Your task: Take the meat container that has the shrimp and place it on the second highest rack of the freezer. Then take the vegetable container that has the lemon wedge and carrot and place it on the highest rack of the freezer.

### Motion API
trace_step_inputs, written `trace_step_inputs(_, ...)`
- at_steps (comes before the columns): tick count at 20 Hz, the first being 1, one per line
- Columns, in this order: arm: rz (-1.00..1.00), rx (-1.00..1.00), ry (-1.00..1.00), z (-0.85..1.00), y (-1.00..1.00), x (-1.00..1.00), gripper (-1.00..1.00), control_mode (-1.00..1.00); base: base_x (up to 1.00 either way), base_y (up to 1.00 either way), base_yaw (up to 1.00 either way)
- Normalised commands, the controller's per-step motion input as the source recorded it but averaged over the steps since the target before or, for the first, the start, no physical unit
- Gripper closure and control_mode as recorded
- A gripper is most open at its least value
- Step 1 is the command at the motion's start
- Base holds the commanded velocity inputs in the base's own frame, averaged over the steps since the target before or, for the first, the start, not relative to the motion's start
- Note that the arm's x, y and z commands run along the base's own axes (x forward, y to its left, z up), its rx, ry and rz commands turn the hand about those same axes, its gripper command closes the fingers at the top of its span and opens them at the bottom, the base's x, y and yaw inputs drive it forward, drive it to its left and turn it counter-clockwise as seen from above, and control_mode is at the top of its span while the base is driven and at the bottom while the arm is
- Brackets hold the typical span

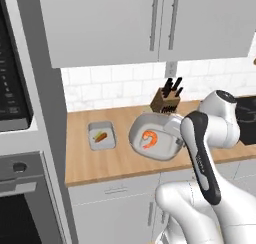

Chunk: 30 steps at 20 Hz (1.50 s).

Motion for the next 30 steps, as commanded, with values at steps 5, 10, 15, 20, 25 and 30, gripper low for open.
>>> trace_step_inputs(5,0.0,0.0,0.0,0.0,0.0,0.0,1.0,1.0,-0.84,0.87,0.06)
trace_step_inputs(10,0.0,0.0,0.0,0.0,0.0,0.0,1.0,1.0,-0.47,1.0,0.13)
trace_step_inputs(15,0.0,0.0,0.0,0.0,0.0,0.0,1.0,1.0,-0.12,1.0,0.08)
trace_step_inputs(20,0.0,0.0,0.0,0.0,0.0,0.0,1.0,1.0,-0.12,1.0,0.06)
trace_step_inputs(25,0.0,0.0,0.0,0.0,0.0,0.0,1.0,1.0,-0.35,1.0,0.16)
trace_step_inputs(30,0.0,0.0,0.0,0.0,0.0,0.0,1.0,1.0,-0.48,1.0,0.31)
